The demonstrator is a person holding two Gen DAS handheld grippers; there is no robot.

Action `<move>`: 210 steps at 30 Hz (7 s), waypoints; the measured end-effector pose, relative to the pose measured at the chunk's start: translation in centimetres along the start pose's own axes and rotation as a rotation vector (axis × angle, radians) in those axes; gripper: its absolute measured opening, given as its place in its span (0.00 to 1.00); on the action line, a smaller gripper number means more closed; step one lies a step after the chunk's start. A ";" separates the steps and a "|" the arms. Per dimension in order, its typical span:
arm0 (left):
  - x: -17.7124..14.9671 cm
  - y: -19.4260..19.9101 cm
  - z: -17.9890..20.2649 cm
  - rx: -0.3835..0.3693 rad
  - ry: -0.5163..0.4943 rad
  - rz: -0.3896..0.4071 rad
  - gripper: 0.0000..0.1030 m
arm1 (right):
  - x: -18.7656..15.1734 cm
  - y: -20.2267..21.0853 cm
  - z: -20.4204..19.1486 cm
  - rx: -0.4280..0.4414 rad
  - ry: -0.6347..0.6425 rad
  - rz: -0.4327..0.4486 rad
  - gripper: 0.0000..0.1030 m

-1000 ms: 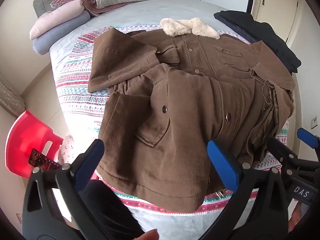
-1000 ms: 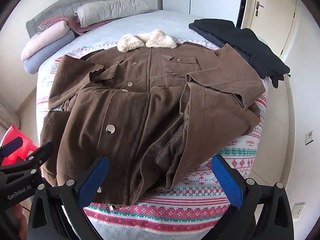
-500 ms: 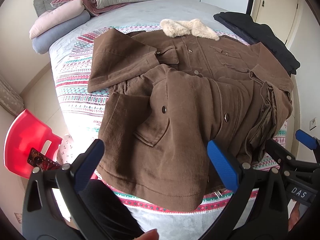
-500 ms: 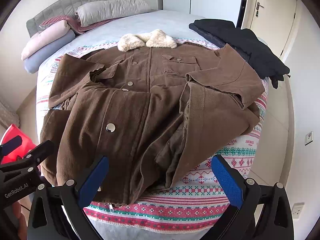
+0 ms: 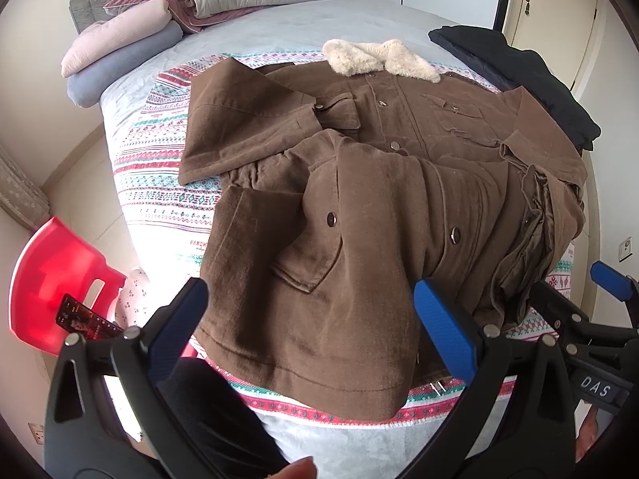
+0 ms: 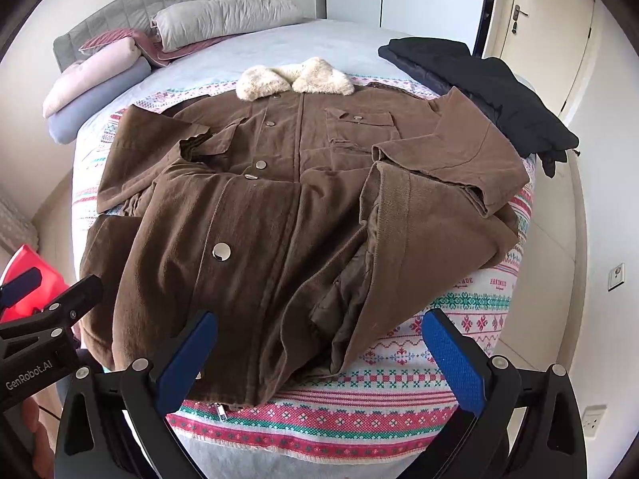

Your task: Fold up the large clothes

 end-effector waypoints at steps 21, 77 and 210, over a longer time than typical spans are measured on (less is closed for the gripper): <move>0.1 -0.1 -0.4 0.010 0.006 0.007 1.00 | -0.2 0.0 0.0 -0.002 -0.001 -0.005 1.00; 10.3 -8.7 -0.6 -0.138 -0.149 0.083 0.99 | 14.3 -18.0 12.3 0.028 0.056 -0.163 0.20; 4.9 -8.6 -11.4 -0.270 -0.022 -0.125 0.95 | 7.8 -6.5 9.6 0.000 0.065 -0.049 0.78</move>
Point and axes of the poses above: each gripper's, at about its wrist camera, not at the fingertips, and y roughly against the way its jaws point, z to its right, x to its top, the point moved 9 cm from there along -y, roughly the way its jaws point, and after that the axes turned 1 degree about x, right-handed, at the moved point
